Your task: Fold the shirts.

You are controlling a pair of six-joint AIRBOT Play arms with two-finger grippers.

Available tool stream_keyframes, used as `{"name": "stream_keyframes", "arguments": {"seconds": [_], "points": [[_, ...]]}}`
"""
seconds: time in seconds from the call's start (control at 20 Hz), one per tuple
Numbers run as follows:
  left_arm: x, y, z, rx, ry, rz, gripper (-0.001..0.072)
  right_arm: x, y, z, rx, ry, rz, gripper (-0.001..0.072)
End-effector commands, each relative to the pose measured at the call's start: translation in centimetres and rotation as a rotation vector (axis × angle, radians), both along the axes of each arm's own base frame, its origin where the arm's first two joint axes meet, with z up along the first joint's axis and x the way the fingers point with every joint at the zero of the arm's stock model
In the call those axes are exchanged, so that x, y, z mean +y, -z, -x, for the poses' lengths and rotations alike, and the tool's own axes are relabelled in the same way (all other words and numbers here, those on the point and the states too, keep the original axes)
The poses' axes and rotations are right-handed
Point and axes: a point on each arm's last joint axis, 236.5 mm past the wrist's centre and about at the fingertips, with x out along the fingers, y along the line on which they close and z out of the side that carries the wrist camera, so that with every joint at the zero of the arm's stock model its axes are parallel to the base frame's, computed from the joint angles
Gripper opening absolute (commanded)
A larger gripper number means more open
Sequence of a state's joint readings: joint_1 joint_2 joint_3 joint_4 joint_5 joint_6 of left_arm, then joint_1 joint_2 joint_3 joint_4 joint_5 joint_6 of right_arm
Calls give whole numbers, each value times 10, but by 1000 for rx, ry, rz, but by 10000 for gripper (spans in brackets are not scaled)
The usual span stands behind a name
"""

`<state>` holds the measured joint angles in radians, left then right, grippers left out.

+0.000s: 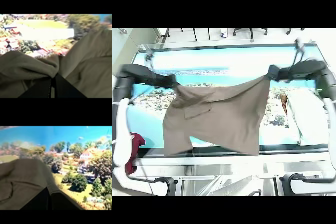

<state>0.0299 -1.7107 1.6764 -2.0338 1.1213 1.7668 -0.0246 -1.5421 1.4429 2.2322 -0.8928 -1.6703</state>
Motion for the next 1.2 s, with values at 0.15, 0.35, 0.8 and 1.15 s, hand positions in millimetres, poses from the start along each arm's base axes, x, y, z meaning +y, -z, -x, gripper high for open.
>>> {"name": "stream_keyframes", "arguments": {"seconds": [0.15, 0.35, 0.8, 1.15], "points": [[-11, 85, -40, 128, 33, 19, 515, -4, 65, -33, 26, 85, -71, 153], [40, 33, -25, 176, 7, 33, 686, -24, 49, -16, 71, 52, -89, 301], [183, 38, 132, 422, -285, 148, 685, -96, 32, 126, 285, 16, 1, 305], [128, 118, 179, 550, -237, 396, 685, -87, 90, 207, 422, 102, -53, 305]]}}
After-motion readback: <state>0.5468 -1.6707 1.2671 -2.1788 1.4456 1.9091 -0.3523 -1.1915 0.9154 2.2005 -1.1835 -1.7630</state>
